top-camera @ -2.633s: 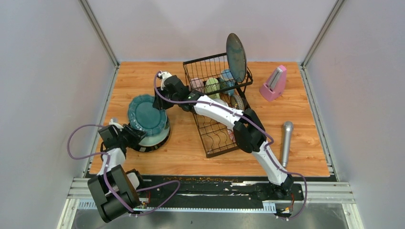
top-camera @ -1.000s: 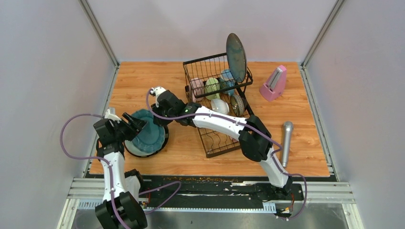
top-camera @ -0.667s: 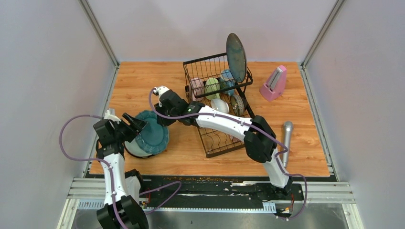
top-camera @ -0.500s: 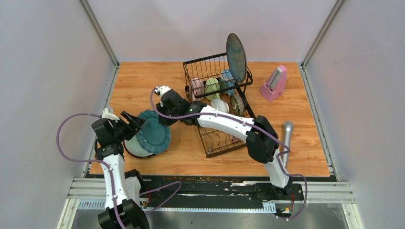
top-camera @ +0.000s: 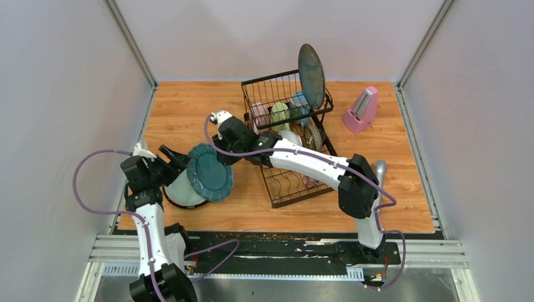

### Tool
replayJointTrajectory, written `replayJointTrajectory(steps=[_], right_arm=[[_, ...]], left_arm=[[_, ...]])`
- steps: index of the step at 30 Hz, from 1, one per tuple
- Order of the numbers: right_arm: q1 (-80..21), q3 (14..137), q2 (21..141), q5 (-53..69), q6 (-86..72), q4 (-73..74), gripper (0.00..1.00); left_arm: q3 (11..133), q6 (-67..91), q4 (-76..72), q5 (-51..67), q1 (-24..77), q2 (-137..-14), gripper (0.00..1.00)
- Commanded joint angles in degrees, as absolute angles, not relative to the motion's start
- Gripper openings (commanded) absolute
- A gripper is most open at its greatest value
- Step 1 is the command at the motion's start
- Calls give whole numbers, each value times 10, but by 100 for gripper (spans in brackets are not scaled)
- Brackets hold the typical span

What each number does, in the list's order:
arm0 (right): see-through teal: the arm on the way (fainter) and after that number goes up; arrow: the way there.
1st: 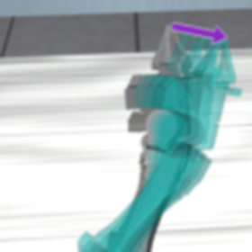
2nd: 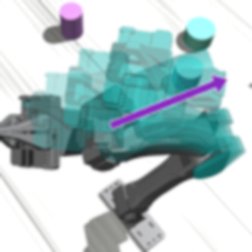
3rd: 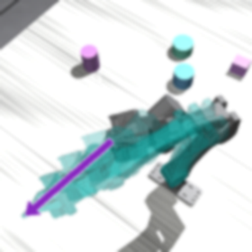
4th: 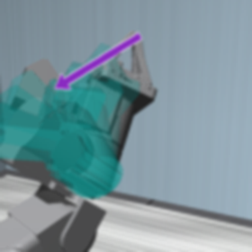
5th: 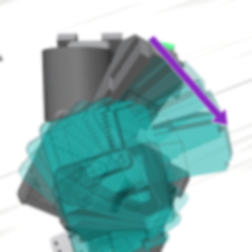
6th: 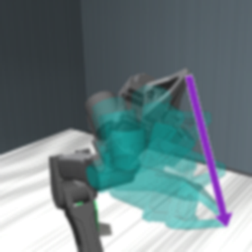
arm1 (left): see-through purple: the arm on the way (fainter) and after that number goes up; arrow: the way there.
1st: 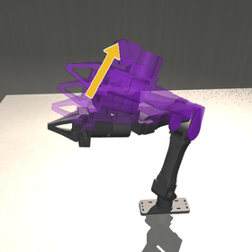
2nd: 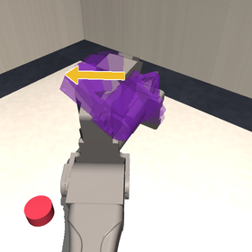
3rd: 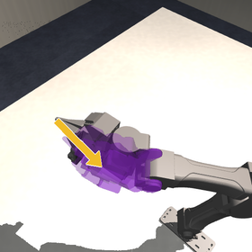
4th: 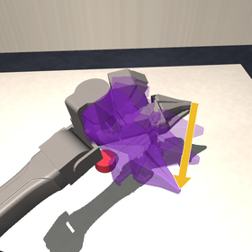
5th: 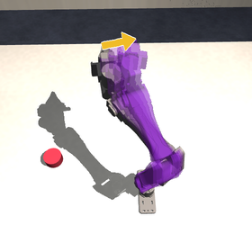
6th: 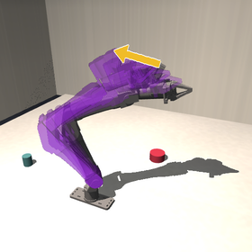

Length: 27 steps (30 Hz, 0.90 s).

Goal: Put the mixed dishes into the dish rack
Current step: Pick up the plate at the center of the board.

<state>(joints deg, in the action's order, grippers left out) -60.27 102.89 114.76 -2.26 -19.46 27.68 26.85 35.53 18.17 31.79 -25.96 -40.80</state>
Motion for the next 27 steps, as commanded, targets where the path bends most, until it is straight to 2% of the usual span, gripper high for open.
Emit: replayJointTrajectory(steps=[1,13,21,27], right_arm=[[-592,1033,1059,-10,-213,222,0],[-564,940,956,70,-264,215,0],[-522,856,848,138,-291,203,0],[-453,801,769,200,-320,189,0]], left_arm=[[278,356,159,328,-258,-408,89],[272,393,85,421,-258,-397,92],[265,480,-105,583,-256,-367,93],[288,482,-146,626,-200,-372,94]])
